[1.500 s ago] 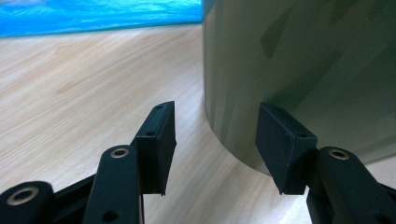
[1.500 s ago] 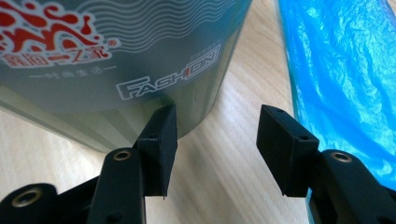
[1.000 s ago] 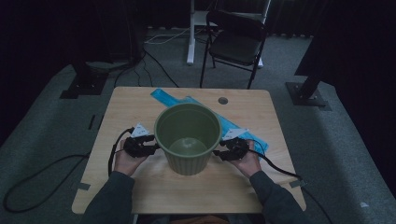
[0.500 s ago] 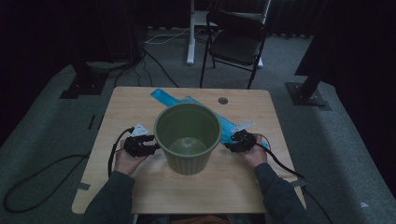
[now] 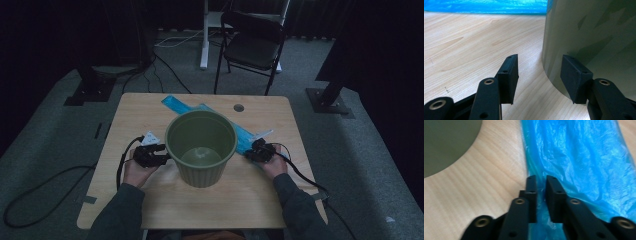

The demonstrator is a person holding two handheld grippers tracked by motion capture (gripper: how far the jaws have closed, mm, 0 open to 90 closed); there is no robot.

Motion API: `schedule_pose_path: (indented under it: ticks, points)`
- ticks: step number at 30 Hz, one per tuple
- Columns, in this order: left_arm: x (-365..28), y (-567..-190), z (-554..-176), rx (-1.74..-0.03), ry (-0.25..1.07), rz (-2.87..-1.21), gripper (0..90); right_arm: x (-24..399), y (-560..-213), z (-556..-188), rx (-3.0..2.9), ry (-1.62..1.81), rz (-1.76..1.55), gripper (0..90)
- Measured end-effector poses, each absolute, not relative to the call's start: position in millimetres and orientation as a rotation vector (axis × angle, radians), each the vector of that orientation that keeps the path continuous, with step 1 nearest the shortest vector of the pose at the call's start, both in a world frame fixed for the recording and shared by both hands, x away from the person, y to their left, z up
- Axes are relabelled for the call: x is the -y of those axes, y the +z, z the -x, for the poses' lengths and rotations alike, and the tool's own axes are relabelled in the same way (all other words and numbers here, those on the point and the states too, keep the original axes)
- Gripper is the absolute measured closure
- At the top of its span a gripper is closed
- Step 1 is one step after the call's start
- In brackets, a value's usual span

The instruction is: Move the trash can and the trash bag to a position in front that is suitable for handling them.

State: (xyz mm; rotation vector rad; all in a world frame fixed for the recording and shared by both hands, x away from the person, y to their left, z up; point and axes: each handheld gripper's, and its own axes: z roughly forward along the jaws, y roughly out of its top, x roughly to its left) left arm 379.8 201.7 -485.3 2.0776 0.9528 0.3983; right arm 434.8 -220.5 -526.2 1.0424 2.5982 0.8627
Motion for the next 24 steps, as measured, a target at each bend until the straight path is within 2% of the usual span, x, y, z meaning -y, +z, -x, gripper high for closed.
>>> schedule_pose_path:
  ticks: [4, 15, 17, 19, 21, 24]
  points:
    - [-202, -485, -380, -0.951, 0.401, -2.076, 48.6, 223, -524, -423, -2.647, 0.834, -1.021, 87.0]
    - [-202, -485, -380, -0.943, 0.409, -2.073, 48.8, 228, -521, -368, -2.753, 0.809, -0.900, 85.5]
    - [-202, -485, -379, -0.941, 0.411, -2.073, 48.9, 227, -521, -362, -2.773, 0.817, -0.875, 79.2]
    - [-202, -485, -379, -0.938, 0.415, -2.072, 48.9, 224, -520, -358, -2.761, 0.844, -0.857, 66.3]
    - [-202, -485, -380, -0.937, 0.417, -2.072, 48.9, 222, -516, -356, -2.742, 0.879, -0.848, 57.4]
    - [-202, -485, -380, -0.936, 0.414, -2.071, 48.9, 220, -512, -358, -2.704, 0.896, -0.844, 50.5]
